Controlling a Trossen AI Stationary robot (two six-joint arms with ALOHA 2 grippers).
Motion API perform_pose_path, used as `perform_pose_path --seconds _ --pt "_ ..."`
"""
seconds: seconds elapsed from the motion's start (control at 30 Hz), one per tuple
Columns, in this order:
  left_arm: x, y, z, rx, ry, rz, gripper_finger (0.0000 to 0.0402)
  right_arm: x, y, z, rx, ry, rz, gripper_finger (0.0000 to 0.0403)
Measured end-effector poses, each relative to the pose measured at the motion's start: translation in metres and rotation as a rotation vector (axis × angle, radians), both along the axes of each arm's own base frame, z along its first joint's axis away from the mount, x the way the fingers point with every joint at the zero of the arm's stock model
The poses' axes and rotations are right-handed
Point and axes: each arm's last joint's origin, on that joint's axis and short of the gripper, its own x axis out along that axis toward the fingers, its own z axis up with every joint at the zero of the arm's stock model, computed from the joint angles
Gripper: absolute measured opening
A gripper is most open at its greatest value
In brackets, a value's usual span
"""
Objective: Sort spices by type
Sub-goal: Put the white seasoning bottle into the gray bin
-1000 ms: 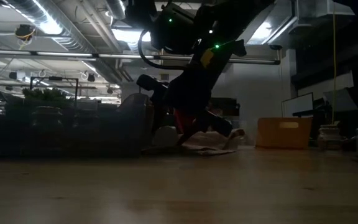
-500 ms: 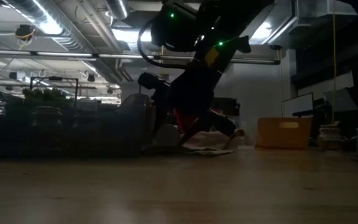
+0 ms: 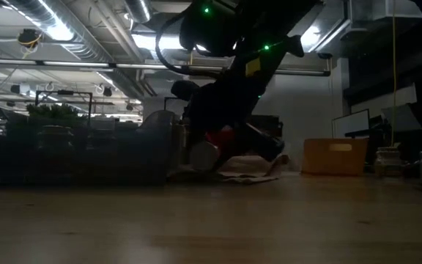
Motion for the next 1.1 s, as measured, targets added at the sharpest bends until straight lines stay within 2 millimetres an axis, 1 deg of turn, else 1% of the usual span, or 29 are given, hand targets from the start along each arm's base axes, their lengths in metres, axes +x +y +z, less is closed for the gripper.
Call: perform_pose_path --seconds 0.17,0.33,0.53,0.8,0.87,0.93,1.1 --pt "-0.021 -0.002 0.01 0.038 -0.051 0.02 0.0269 -0.006 0.002 -0.002 0.029 0.02 -0.076 0.0221" --pt "-0.042 -0.005 0.015 0.044 -0.081 0.03 0.0269 -0.011 0.001 0.008 0.07 0.003 -0.155 0.0213" --pt "-0.057 -0.007 0.016 0.032 -0.068 0.037 0.0269 -0.017 0.0 0.036 0.13 -0.099 -0.226 0.0217" --pt "-0.075 -0.01 0.02 0.055 -0.111 0.026 0.0269 -0.027 -0.002 0.082 0.211 -0.256 -0.293 0.0215" --pt "-0.079 -0.011 0.017 0.056 -0.123 0.026 0.0269 -0.031 -0.003 0.093 0.235 -0.297 -0.31 0.0216" --pt "-0.081 -0.011 0.007 0.048 -0.116 0.031 0.0269 -0.034 -0.003 0.106 0.265 -0.349 -0.327 0.0216" --pt "-0.078 -0.011 -0.026 0.038 -0.147 0.041 0.0269 -0.037 -0.004 0.139 0.345 -0.53 -0.321 0.0215"
